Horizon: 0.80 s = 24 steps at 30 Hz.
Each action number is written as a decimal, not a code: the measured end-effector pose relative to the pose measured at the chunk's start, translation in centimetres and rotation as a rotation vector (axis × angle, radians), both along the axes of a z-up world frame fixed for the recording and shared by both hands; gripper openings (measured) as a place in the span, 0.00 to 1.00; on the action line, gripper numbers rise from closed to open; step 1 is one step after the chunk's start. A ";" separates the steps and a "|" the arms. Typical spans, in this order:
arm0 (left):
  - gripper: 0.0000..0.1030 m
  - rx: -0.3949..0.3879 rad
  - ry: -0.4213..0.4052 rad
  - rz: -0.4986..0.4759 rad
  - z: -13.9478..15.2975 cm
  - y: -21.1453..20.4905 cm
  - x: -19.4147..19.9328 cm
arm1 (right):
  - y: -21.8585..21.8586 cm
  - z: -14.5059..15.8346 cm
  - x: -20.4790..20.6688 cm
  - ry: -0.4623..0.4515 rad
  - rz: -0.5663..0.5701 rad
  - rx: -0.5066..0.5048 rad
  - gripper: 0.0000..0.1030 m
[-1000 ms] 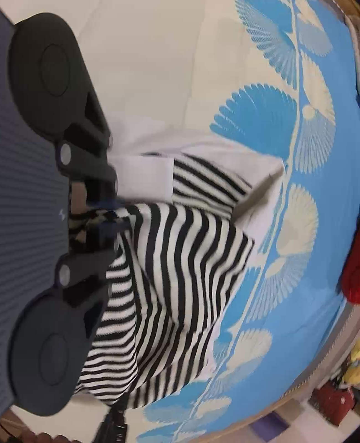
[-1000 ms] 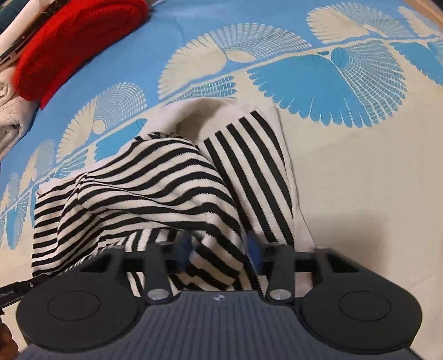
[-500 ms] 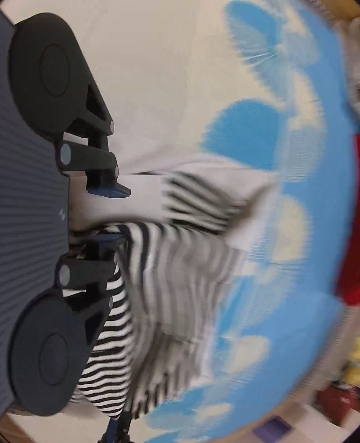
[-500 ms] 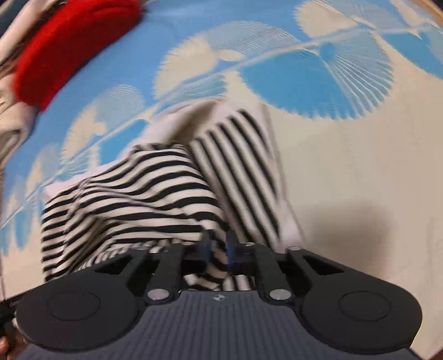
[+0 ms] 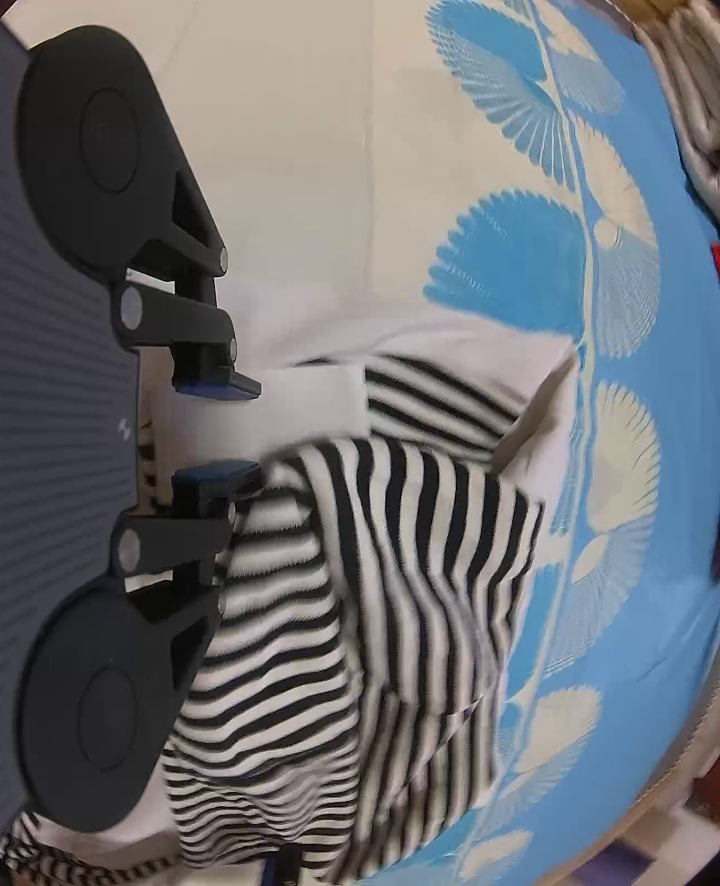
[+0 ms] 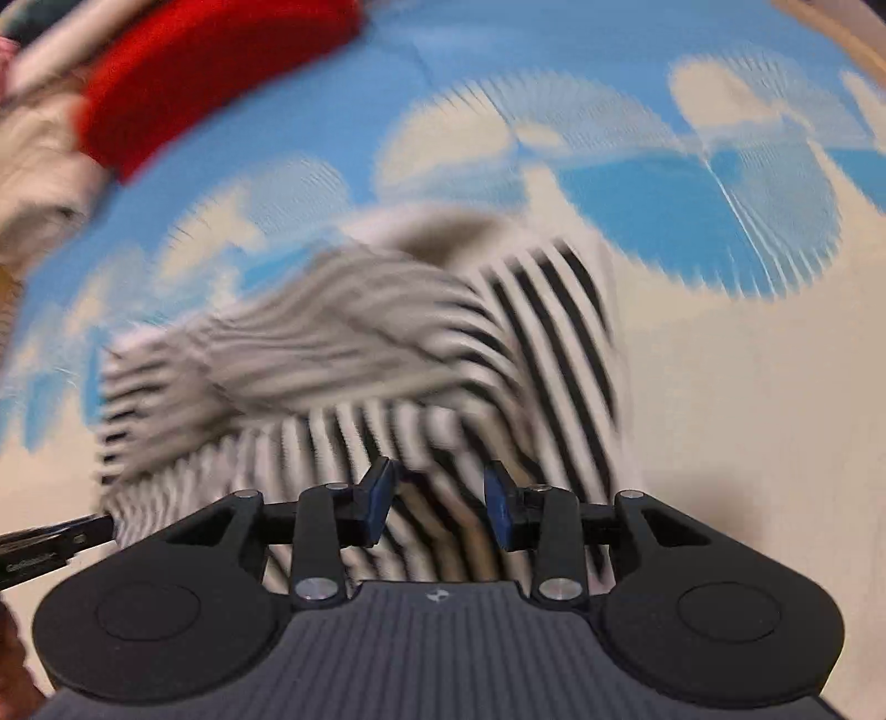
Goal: Fold small clothes
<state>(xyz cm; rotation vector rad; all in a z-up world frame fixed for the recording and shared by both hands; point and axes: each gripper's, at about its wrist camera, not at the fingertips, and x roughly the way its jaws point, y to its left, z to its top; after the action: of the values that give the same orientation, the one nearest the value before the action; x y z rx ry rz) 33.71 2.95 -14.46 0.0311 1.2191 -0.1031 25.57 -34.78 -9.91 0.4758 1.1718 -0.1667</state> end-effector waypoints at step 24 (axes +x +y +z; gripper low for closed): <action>0.01 -0.329 -0.124 0.004 5.7 1.6 -0.1 | -1.8 4.5 -0.7 -0.130 -0.051 0.200 0.04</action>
<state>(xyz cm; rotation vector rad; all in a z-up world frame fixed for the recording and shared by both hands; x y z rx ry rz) 33.61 4.51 -8.81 -0.2483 1.0662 -0.2931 24.87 -36.58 -5.39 0.6830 1.0543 -0.0613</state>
